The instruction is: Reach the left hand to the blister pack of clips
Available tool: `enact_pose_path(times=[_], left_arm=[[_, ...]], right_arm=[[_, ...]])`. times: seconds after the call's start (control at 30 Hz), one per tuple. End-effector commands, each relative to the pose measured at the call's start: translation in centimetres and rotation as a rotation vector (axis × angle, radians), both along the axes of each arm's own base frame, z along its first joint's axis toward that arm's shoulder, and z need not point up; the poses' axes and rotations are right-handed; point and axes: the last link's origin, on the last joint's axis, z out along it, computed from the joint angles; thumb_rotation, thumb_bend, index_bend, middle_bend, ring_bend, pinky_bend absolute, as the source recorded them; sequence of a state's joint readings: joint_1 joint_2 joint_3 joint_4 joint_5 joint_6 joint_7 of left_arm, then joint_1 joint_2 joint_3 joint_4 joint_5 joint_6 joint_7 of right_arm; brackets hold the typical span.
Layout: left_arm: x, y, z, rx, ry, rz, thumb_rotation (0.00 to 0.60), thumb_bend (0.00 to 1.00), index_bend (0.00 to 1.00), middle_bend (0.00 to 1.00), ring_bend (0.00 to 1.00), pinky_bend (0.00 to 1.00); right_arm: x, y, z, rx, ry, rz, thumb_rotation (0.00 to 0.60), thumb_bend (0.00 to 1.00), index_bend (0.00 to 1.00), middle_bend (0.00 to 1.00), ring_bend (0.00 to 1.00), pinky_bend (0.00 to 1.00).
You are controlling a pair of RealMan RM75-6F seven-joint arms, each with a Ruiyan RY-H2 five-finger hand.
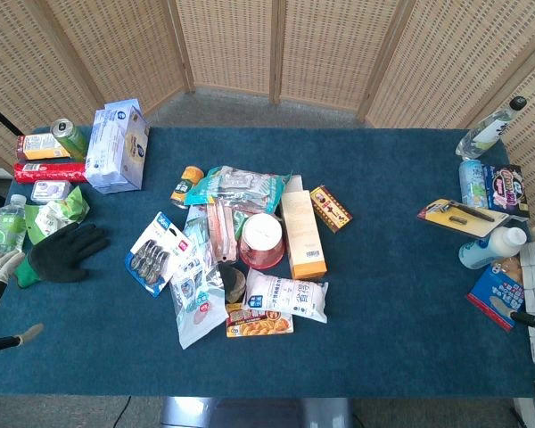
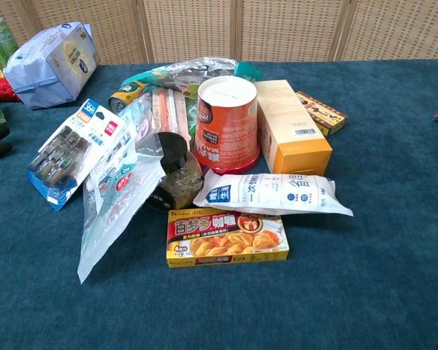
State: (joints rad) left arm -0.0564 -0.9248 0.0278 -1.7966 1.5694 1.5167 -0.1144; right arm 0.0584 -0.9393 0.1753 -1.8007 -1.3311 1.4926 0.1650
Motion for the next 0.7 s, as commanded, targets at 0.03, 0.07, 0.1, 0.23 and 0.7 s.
enact_pose_path(times=[0.03,0.07,0.1,0.23,0.7], left_arm=[[-0.4,0.4,0.0,0.019,-0.009,0.009,0.600,0.00,0.04,0.00,0.00,0.00],[-0.6,0.4,-0.1,0.018,-0.014,0.016,0.600,0.00,0.05,0.00,0.00,0.00],[-0.7,0.4,-0.2,0.014,-0.019,0.022,0.600,0.00,0.05,0.00,0.00,0.00],[-1.0,1.1,-0.7,-0.008,-0.043,0.050,0.600,0.00,0.05,0.00,0.00,0.00],[-1.5,11.5,-6.7,-0.213,-0.417,0.248,0.600,0.00,0.04,0.00,0.00,0.00]], right_arm=[[-0.1,0.0,0.0,0.000,0.002,-0.005,0.600,0.00,0.00,0.00,0.00,0.00],[-0.1,0.0,0.0,0.000,0.003,-0.006,0.600,0.00,0.00,0.00,0.00,0.00],[-0.1,0.0,0.0,0.002,0.003,-0.008,0.600,0.00,0.00,0.00,0.00,0.00],[-0.1,0.0,0.0,0.002,0.000,-0.007,0.600,0.00,0.00,0.00,0.00,0.00],[0.0,0.1,0.7,-0.009,-0.030,0.000,0.600,0.00,0.00,0.00,0.00,0.00]])
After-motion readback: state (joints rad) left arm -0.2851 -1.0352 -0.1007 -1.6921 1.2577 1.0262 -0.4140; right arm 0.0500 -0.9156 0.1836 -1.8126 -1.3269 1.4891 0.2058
